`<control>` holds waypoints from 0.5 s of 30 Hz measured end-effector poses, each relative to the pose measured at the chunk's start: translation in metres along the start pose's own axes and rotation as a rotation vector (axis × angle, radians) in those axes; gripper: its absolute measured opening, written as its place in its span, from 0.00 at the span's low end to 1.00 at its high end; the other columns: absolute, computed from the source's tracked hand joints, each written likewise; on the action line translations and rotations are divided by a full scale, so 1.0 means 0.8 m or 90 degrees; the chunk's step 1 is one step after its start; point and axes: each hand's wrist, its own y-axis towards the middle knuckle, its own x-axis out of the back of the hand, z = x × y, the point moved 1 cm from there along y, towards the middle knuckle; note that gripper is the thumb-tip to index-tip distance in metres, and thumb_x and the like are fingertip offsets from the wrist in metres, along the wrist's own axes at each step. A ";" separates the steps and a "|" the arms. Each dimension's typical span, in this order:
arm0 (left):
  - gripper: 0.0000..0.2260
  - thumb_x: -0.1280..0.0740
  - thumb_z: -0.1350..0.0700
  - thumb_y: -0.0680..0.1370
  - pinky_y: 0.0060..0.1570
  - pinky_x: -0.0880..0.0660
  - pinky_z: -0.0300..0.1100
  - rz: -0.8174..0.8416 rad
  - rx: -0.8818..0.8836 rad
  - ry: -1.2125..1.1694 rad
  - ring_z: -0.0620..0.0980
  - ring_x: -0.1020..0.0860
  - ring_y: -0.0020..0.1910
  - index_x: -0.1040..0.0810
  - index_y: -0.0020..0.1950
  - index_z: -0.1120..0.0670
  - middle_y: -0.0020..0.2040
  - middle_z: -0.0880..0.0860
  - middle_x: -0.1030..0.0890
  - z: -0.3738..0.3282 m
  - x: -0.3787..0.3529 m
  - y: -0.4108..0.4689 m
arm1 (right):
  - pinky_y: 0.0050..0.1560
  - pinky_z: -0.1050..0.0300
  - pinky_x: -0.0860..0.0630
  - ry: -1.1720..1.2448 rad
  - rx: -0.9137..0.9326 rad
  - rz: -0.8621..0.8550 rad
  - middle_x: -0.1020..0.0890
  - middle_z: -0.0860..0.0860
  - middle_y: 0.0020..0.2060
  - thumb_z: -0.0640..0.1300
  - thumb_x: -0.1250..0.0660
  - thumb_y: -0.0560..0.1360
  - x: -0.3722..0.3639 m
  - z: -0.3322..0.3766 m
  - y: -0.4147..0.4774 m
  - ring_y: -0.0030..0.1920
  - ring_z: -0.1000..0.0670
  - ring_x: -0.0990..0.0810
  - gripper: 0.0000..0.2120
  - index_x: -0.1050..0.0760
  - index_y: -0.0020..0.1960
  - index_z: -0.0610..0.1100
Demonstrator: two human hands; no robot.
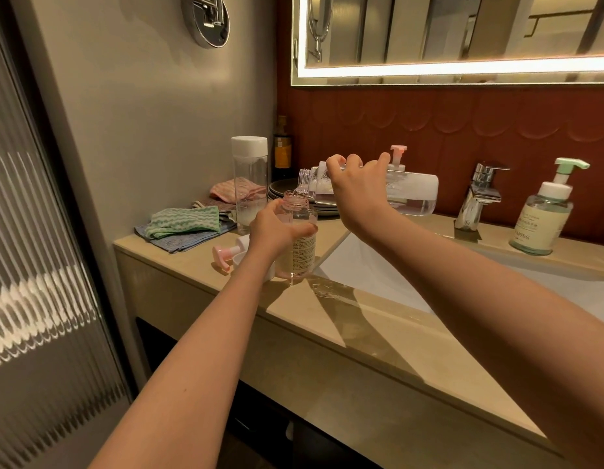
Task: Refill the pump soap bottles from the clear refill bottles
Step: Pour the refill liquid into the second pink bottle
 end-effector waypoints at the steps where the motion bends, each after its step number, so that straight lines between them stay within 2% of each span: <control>1: 0.37 0.25 0.53 0.69 0.60 0.31 0.48 0.000 0.000 0.001 0.55 0.33 0.68 0.39 0.73 0.55 0.71 0.54 0.32 0.000 0.000 0.000 | 0.65 0.42 0.40 0.000 0.000 0.000 0.30 0.42 0.62 0.40 0.33 0.73 0.000 0.000 0.000 0.59 0.41 0.28 0.31 0.44 0.71 0.39; 15: 0.37 0.25 0.53 0.69 0.60 0.31 0.47 0.003 0.002 -0.004 0.55 0.33 0.68 0.38 0.73 0.55 0.70 0.54 0.31 0.000 0.001 0.000 | 0.65 0.41 0.40 -0.004 -0.007 -0.002 0.28 0.41 0.60 0.40 0.33 0.73 -0.006 0.001 0.005 0.58 0.41 0.27 0.30 0.43 0.70 0.39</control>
